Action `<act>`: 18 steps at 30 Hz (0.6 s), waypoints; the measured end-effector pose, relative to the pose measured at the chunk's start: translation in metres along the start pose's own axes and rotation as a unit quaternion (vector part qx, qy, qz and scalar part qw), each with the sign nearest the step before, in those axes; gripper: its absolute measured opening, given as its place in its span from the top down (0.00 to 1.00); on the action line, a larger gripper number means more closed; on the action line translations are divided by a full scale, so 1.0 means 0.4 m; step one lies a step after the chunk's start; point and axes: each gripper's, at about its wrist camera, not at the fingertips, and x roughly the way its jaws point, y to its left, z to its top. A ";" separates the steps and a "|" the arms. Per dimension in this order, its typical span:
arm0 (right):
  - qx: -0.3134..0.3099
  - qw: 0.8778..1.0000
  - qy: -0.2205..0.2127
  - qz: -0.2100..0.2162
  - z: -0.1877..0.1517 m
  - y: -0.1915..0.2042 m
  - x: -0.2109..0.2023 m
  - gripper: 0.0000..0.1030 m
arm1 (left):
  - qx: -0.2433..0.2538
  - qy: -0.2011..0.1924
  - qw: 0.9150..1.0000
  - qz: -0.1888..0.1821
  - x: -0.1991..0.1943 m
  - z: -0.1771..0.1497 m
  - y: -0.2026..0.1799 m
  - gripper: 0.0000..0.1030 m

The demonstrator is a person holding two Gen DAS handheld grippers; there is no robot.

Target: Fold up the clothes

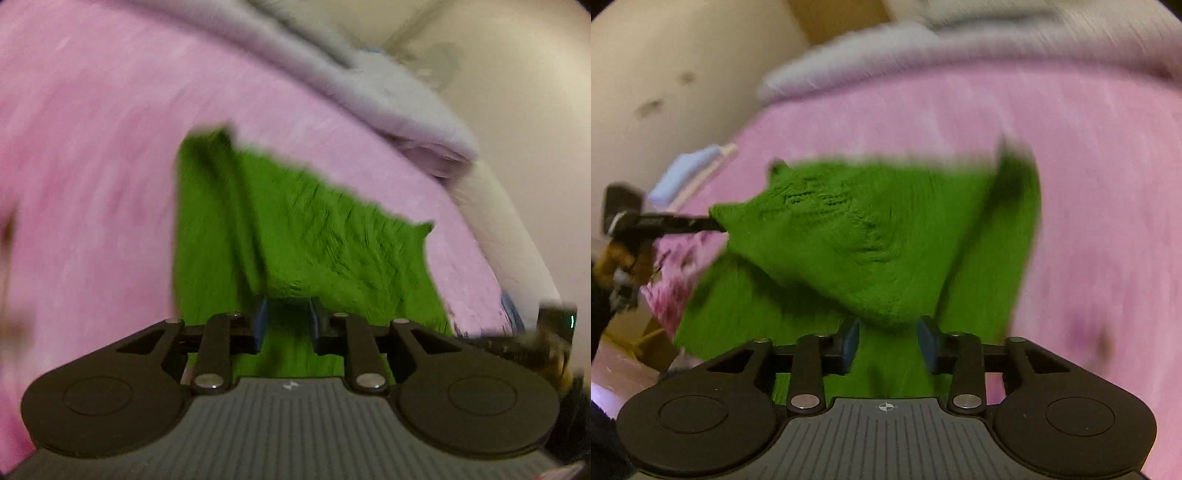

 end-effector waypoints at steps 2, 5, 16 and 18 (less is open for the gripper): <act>0.078 0.997 -0.009 0.009 -0.078 0.003 -0.006 0.62 | -0.039 -0.021 0.999 -0.003 -0.025 -0.054 -0.010 0.79; 0.204 0.976 -0.063 0.041 -0.119 0.001 -0.012 0.62 | -0.060 -0.054 0.997 0.005 -0.032 -0.074 -0.047 0.70; 0.433 0.878 -0.171 0.115 -0.092 -0.009 0.069 0.62 | -0.189 -0.111 0.976 0.013 0.030 -0.027 -0.010 0.69; 0.464 0.861 -0.171 0.121 -0.085 -0.027 0.093 0.62 | -0.206 -0.110 0.972 0.012 0.034 -0.020 0.005 0.68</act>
